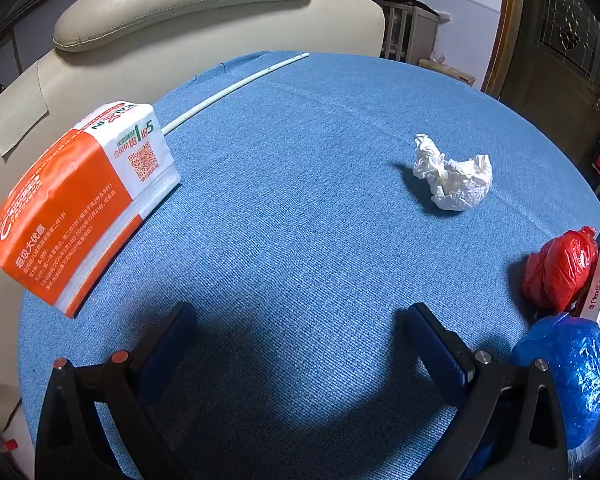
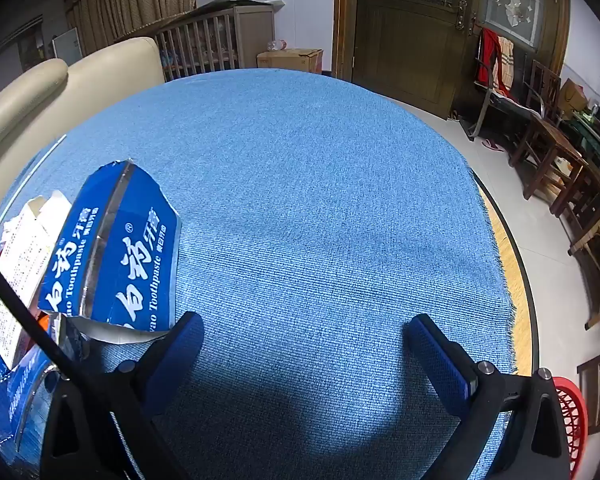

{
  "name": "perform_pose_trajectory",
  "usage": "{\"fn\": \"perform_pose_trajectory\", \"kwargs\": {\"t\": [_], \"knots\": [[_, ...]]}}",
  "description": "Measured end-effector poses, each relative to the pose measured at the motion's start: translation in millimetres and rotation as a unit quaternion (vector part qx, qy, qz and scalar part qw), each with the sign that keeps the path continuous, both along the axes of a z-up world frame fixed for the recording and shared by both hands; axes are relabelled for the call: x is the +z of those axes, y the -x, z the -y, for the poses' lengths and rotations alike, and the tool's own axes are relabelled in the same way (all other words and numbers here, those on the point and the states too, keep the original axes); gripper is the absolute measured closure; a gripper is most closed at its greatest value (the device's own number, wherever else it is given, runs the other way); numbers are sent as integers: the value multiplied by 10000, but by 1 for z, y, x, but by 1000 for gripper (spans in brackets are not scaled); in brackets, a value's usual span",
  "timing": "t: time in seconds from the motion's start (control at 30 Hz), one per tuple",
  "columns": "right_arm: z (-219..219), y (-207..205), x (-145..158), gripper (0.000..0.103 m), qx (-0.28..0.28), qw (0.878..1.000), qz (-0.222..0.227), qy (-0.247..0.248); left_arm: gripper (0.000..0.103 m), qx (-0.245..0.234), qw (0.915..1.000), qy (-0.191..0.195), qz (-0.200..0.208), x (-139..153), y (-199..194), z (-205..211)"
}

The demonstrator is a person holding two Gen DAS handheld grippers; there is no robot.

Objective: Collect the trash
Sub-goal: 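Raise both tools and bring them over the cluttered table, then move right tool toward black bag while left tool approaches yellow box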

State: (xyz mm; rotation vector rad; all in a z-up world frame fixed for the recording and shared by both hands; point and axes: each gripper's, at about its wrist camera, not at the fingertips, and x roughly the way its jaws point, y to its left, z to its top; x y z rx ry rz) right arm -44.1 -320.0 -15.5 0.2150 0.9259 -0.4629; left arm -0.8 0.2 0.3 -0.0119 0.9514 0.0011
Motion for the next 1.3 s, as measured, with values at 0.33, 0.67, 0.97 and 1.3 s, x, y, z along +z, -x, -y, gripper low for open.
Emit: {"fn": "perform_pose_trajectory", "kwargs": {"t": [0.33, 0.67, 0.97, 1.3], "knots": [[0, -2, 0, 0, -53, 10000, 1, 0, 0, -208, 9992, 199, 293, 42, 66, -13], [2, 60, 62, 0, -80, 9973, 719, 96, 0, -550, 9976, 218, 360, 80, 148, 0], [-73, 162, 110, 0, 683, 9905, 1155, -288, 0, -790, 9946, 159, 650, 108, 215, 21], [-111, 212, 101, 0, 739, 9881, 1227, -562, 0, -947, 9912, 73, 927, 127, 251, 24]]}}
